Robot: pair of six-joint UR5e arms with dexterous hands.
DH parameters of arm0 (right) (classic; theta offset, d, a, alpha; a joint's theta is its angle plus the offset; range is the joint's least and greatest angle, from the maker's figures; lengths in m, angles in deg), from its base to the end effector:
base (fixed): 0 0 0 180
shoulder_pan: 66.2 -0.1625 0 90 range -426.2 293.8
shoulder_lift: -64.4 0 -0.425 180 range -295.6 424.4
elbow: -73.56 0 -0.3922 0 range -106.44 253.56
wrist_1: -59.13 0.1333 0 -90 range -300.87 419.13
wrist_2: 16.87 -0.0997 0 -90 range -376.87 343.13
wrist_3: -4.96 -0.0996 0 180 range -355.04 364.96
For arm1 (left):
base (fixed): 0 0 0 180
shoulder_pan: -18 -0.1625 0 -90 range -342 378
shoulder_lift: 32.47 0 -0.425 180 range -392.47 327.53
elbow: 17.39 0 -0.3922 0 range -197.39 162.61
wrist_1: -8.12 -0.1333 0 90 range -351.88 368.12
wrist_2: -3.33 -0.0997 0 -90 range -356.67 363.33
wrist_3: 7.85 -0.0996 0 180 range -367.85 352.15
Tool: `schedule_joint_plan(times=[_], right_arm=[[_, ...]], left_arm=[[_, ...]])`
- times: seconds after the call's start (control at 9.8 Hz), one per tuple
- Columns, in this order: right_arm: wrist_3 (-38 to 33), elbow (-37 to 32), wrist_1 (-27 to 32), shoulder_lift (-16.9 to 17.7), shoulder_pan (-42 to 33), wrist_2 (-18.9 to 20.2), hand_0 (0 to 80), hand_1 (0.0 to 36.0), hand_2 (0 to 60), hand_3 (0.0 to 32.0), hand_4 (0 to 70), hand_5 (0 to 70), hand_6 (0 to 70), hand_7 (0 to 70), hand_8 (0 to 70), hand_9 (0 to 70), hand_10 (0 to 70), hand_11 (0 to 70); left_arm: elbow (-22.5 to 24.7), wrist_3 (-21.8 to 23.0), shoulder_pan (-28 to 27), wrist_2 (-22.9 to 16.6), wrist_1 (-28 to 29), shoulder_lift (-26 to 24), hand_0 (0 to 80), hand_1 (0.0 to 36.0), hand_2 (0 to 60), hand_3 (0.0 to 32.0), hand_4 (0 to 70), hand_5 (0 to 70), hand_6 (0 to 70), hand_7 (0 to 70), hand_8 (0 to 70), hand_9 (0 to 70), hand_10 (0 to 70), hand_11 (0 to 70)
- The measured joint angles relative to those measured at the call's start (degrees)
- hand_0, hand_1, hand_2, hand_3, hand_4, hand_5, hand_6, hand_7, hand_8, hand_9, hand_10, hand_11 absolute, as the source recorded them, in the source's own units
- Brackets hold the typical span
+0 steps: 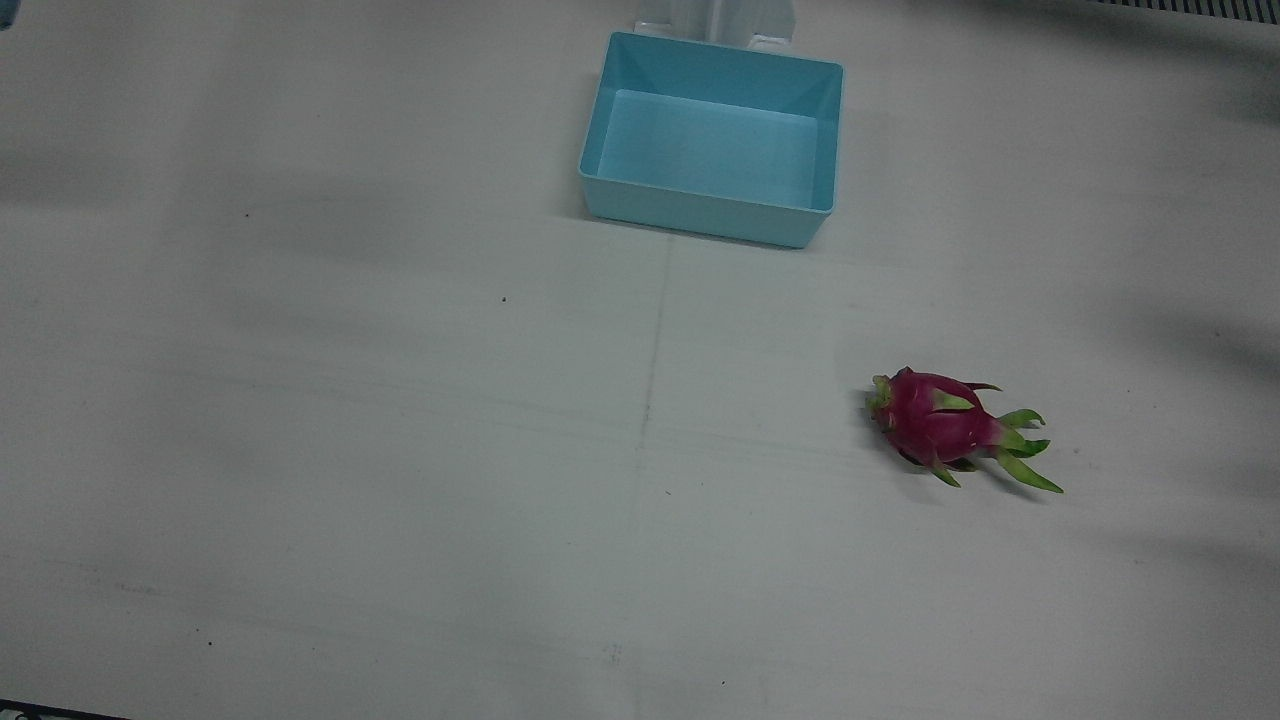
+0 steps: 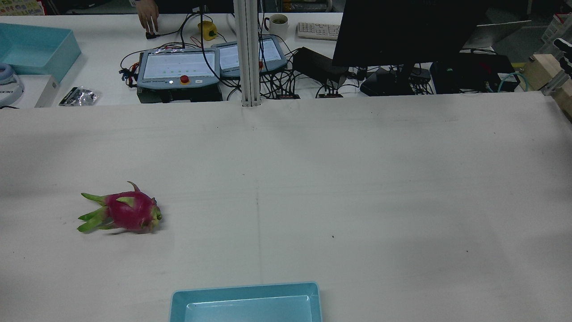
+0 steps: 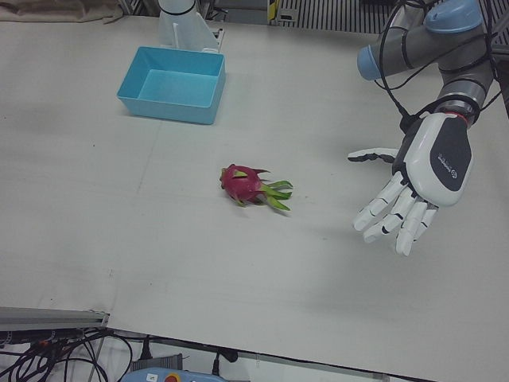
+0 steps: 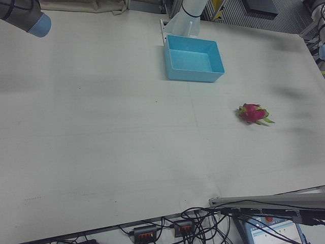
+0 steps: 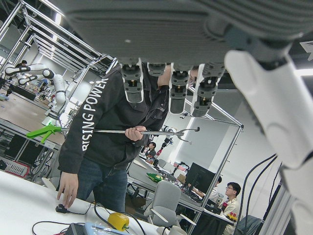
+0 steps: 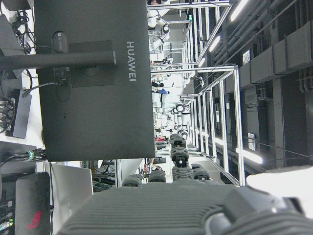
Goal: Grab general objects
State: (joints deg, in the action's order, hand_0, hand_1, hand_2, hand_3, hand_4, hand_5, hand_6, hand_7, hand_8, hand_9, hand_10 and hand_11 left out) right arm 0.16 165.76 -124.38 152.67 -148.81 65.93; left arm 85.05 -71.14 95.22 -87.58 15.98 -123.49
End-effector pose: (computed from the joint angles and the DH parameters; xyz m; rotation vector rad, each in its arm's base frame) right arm 0.0798 -0.5182 0.6594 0.0963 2.1876 -2.1721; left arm -0.0139 -0.5343 0.5528 0.9008 1.9367 -1.1389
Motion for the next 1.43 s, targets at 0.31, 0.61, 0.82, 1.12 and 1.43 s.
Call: schedule_joint_plan(times=[0.31,0.61,0.82,1.12,1.43], right_arm=[[0.02,0.0,0.0,0.0,0.0,0.0,0.0,0.0,0.0,0.0,0.0,0.0,0.0,0.0,0.0,0.0,0.0,0.0],[0.05,0.0,0.0,0.03,0.0,0.0,0.0,0.0,0.0,0.0,0.0,0.0,0.0,0.0,0.0,0.0,0.0,0.0],[0.06,0.0,0.0,0.02,0.0,0.0,0.0,0.0,0.0,0.0,0.0,0.0,0.0,0.0,0.0,0.0,0.0,0.0],[0.06,0.0,0.0,0.03,0.0,0.0,0.0,0.0,0.0,0.0,0.0,0.0,0.0,0.0,0.0,0.0,0.0,0.0],[0.06,0.0,0.0,0.05,0.0,0.0,0.0,0.0,0.0,0.0,0.0,0.0,0.0,0.0,0.0,0.0,0.0,0.0]], left_arm=[[-0.02,-0.08,-0.04,-0.16,-0.02,0.27,51.2,17.3,13.9,0.0,19.6,6.9,11.6,26.8,2.7,3.9,11.8,18.8],[0.09,-0.24,-0.05,-0.67,0.12,0.55,51.7,18.2,14.8,0.0,18.1,6.2,9.8,25.2,2.1,3.6,9.0,14.8],[0.37,-3.23,-0.64,-3.23,0.15,0.63,53.5,22.1,23.8,0.0,18.6,7.4,12.7,30.4,4.9,8.7,14.3,22.9],[0.6,-6.95,-5.84,-5.35,0.11,0.61,51.2,20.9,19.8,0.0,7.0,3.4,1.5,17.4,0.0,2.0,0.9,2.8],[2.95,-13.33,-11.4,-5.26,-4.3,0.59,50.7,20.0,13.2,7.0,0.0,0.0,0.0,7.6,0.7,0.1,0.0,0.0]])
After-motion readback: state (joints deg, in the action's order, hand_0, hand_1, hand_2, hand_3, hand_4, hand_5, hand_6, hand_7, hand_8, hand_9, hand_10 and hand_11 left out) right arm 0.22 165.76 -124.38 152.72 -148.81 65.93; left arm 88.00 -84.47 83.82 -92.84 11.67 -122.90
